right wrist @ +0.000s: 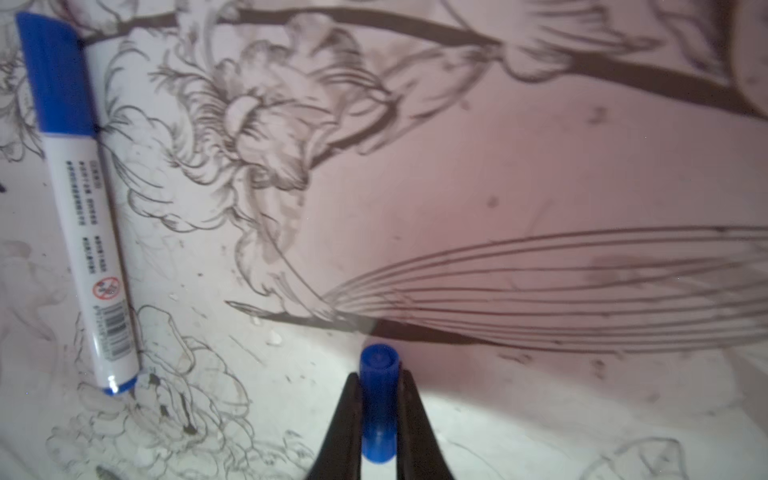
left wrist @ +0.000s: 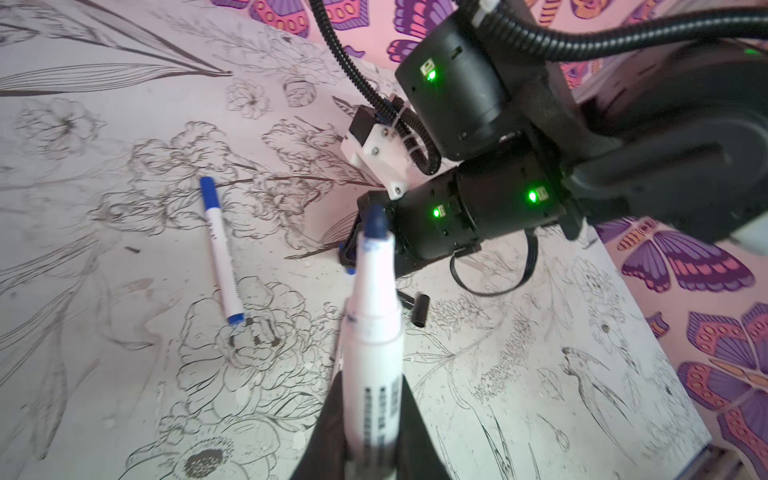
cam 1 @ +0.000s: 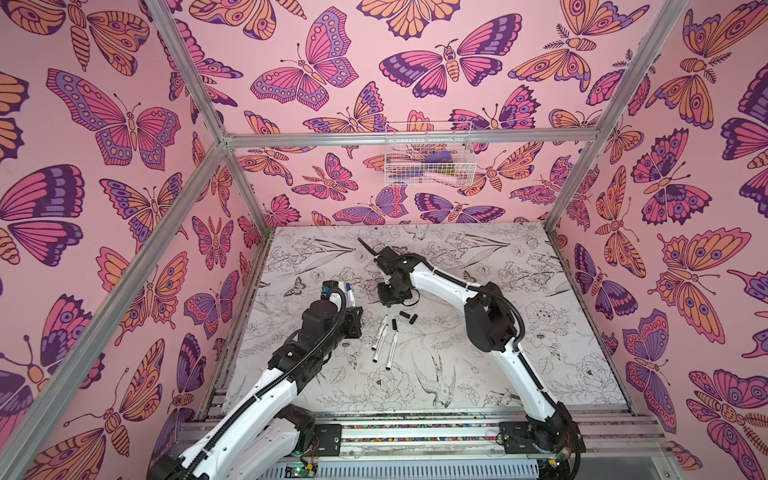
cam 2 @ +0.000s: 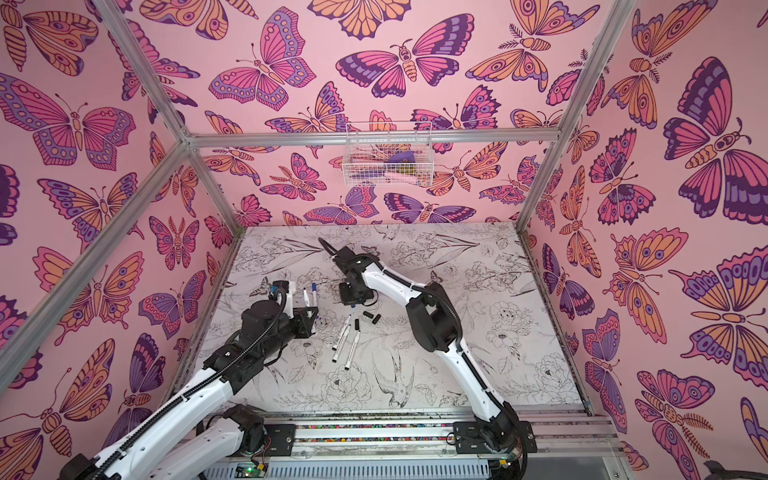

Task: Insert the pens into the pen caps
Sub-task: 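Grasp the blue cap with the right gripper and lift it, then carry the blue cap with the right gripper above the marker tip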

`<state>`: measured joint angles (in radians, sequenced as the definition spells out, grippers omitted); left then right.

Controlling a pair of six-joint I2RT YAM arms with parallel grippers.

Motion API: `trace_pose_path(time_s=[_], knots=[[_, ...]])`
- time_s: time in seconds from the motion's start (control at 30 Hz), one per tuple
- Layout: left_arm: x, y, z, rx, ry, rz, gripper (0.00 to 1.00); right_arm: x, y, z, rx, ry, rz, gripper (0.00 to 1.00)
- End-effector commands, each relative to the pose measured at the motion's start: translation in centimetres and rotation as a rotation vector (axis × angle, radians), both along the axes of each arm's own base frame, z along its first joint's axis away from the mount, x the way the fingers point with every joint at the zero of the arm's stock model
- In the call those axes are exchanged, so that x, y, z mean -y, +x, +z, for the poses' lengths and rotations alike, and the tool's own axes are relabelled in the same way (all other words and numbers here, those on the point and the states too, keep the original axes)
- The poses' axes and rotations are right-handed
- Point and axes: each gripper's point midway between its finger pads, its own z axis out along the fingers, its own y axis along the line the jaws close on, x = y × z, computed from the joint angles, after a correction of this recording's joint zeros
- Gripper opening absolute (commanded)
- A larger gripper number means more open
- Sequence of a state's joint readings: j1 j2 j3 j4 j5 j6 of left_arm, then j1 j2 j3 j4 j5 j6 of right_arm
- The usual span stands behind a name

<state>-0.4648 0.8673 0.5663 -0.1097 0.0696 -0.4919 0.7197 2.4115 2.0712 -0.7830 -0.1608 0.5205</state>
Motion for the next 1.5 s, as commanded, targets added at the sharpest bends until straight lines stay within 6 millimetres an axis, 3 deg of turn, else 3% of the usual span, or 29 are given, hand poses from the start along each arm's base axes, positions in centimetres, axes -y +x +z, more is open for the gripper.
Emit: trace_pose_path(time_s=[0.0, 0.1, 0.2, 0.33, 0.47, 0.53, 0.8, 1.47], knots=[[3.6, -0.3, 1.4, 0.034, -0.058, -0.209, 0.0, -0.3, 2.3, 10.8, 0.117, 0.377, -0.01, 0.01], [5.6, -0.1, 2.1, 0.054, -0.091, -0.308, 0.0, 2.2, 2.0, 17.0, 0.21, 0.548, -0.012, 0.0], [7.4, 0.0, 3.3, 0.13, -0.099, -0.394, 0.0, 4.0, 0.0, 21.1, 0.289, 0.65, 0.019, 0.0], [9.7, 0.1, 4.1, 0.192, -0.065, -0.492, 0.0, 5.0, -3.2, 23.6, 0.343, 0.721, 0.093, 0.0], [11.8, 0.3, 3.8, 0.179, -0.06, -0.541, 0.0, 5.2, -5.5, 24.3, 0.369, 0.81, 0.157, 0.0], [12.7, 0.3, 3.6, 0.176, -0.049, -0.552, 0.0, 5.2, -6.7, 25.7, 0.384, 0.858, 0.198, 0.0], [14.3, 0.3, 3.3, 0.188, -0.04, -0.54, 0.0, 5.3, -7.7, 26.2, 0.393, 0.85, 0.256, 0.0], [13.9, 0.4, 3.0, 0.173, -0.056, -0.504, 0.0, 6.5, -7.4, 26.1, 0.414, 0.824, 0.241, 0.0]])
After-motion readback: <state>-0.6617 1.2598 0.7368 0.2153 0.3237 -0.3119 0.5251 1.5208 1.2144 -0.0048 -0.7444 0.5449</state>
